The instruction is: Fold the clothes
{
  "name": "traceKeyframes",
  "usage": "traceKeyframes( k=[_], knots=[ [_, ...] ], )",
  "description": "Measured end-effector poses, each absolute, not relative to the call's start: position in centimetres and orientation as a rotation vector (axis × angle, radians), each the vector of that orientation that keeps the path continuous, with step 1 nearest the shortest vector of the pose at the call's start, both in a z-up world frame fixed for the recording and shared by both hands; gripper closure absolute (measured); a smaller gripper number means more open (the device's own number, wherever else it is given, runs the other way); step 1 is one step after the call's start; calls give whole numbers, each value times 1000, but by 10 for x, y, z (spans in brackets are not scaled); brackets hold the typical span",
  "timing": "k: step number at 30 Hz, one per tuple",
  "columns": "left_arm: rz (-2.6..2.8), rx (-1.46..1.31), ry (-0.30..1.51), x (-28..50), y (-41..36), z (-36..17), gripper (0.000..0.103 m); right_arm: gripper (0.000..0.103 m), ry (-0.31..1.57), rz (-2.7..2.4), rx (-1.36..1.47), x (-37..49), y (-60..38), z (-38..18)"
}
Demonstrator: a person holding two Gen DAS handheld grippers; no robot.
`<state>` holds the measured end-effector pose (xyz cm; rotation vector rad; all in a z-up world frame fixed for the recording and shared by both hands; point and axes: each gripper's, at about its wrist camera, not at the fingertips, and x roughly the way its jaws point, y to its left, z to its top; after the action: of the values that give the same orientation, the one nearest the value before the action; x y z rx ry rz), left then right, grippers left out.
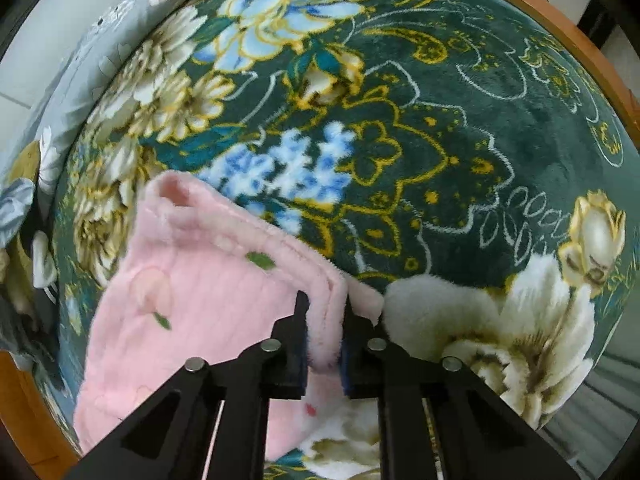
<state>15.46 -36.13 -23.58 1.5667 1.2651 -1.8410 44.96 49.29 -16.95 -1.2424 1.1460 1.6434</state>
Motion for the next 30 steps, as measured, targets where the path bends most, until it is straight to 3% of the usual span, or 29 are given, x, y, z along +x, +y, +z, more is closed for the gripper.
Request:
traceKeyframes(
  k=[7, 12, 16, 18, 19, 24, 30],
  knots=[
    [-2083, 1475, 1287, 128, -345, -179, 88, 94, 1159, 1800, -1092, 423, 486, -109],
    [-2330, 1421, 1304, 102, -333, -105, 88, 94, 1130, 2018, -986, 377, 475, -46],
    [-2449, 1341, 1189, 97, -333, -79, 88, 94, 1095, 2045, -918, 380, 485, -24],
    [-2406, 1371, 1056, 91, -339, -97, 87, 94, 1086, 2002, -927, 389, 494, -32],
    [-2335, 1414, 1072, 91, -343, -119, 87, 94, 1087, 1962, -946, 394, 497, -43],
    [-1851, 1521, 1411, 103, -370, -221, 87, 94, 1107, 1789, -1024, 408, 506, -96],
    [-1736, 1461, 1495, 113, -375, -240, 84, 94, 1060, 1780, -1036, 395, 499, -85]
  ],
)
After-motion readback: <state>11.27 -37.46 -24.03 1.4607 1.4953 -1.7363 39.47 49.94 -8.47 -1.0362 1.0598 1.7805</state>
